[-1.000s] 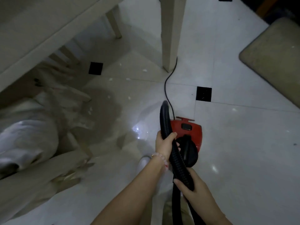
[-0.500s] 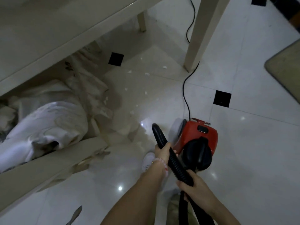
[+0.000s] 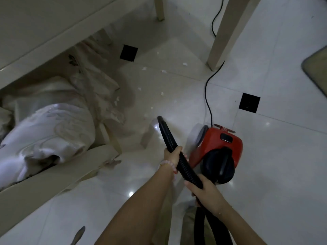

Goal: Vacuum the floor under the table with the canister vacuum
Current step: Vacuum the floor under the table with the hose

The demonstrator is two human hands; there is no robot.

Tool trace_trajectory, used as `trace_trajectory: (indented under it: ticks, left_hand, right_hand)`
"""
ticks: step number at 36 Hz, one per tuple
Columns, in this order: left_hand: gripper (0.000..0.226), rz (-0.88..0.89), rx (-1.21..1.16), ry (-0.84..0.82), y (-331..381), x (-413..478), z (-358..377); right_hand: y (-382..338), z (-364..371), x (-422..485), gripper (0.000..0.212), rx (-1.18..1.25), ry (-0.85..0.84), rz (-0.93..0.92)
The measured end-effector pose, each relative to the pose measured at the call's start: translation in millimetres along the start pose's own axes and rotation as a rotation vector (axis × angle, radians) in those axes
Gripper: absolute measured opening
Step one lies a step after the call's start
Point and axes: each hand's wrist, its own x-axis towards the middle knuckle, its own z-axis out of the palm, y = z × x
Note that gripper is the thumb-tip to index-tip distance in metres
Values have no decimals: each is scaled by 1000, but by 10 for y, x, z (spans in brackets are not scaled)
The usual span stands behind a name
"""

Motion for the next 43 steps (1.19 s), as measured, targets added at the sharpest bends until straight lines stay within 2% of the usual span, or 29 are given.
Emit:
trace_trajectory:
  ticks: [5,9,13,17,23,35,38,43]
  left_hand:
    - [21,-10,-26,-10,98,37,55]
    - [38,-13,-16,-4,153,147,79]
    - [32,-11,-21,5,241,198,74]
    - [12,-21,-42,6,347,270,46]
    - [11,-43,-60,0,537,404,-8]
    - [19,-66,166,-142,891,514,65]
    - [35,-53,273,-152,892,480,130]
    - [34,-26,366,-136,845,432,206]
  right_hand:
    - [-49,-28,86,18,-22,22,-14]
    - [-117,-50,155,16,-5,20,-16]
    - [-215,-65,244,23,-30,25,-1]
    - [-314,-48,328,27,-46,26,4]
    - [-521,38,435,29,-40,48,16]
    - [-682,153,527,31,151,95,65]
    - [-669,165,500,30,190,105,71]
    - [-634,155,457,24,214,105,67]
